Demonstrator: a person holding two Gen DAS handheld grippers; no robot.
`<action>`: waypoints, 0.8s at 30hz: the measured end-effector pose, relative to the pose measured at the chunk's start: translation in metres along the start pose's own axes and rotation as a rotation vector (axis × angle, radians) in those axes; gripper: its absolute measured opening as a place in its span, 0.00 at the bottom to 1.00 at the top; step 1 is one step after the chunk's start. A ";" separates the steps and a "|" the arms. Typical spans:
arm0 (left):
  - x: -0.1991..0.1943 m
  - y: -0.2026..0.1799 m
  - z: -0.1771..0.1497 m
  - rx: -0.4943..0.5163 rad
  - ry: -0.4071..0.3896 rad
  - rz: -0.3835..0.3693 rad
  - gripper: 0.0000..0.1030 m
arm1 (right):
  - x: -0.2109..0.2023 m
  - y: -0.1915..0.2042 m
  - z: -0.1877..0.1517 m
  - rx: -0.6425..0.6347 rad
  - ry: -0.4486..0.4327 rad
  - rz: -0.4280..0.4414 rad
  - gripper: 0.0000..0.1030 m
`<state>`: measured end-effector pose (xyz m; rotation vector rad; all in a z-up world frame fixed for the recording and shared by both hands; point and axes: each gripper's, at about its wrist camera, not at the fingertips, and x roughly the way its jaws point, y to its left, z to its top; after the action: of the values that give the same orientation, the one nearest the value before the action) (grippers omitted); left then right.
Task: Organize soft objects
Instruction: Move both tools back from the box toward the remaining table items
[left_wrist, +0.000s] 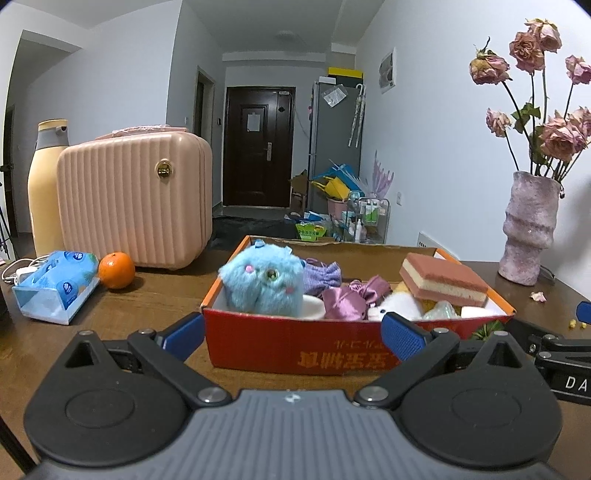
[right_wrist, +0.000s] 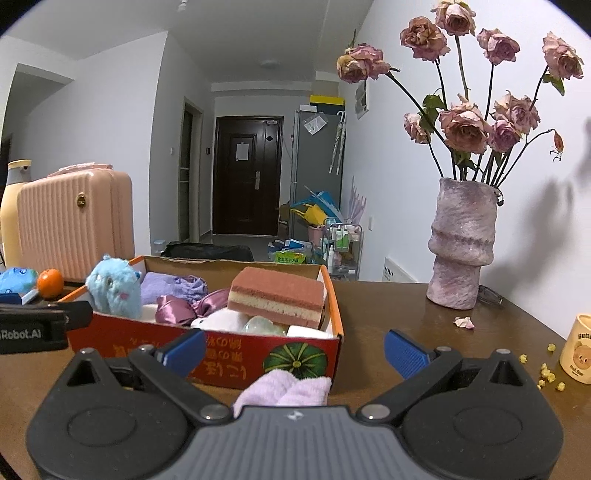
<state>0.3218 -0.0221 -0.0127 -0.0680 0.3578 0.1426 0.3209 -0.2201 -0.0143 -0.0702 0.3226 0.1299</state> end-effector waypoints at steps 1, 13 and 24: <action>-0.002 0.000 -0.001 0.002 0.002 -0.001 1.00 | -0.002 0.000 -0.001 0.000 0.001 0.001 1.00; -0.024 0.006 -0.013 0.024 0.021 -0.020 1.00 | -0.036 0.001 -0.017 0.003 0.015 0.036 1.00; -0.044 0.017 -0.023 0.026 0.043 -0.022 1.00 | -0.054 0.002 -0.024 0.020 0.026 0.064 1.00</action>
<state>0.2710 -0.0128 -0.0193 -0.0489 0.4014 0.1149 0.2620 -0.2270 -0.0201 -0.0422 0.3522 0.1892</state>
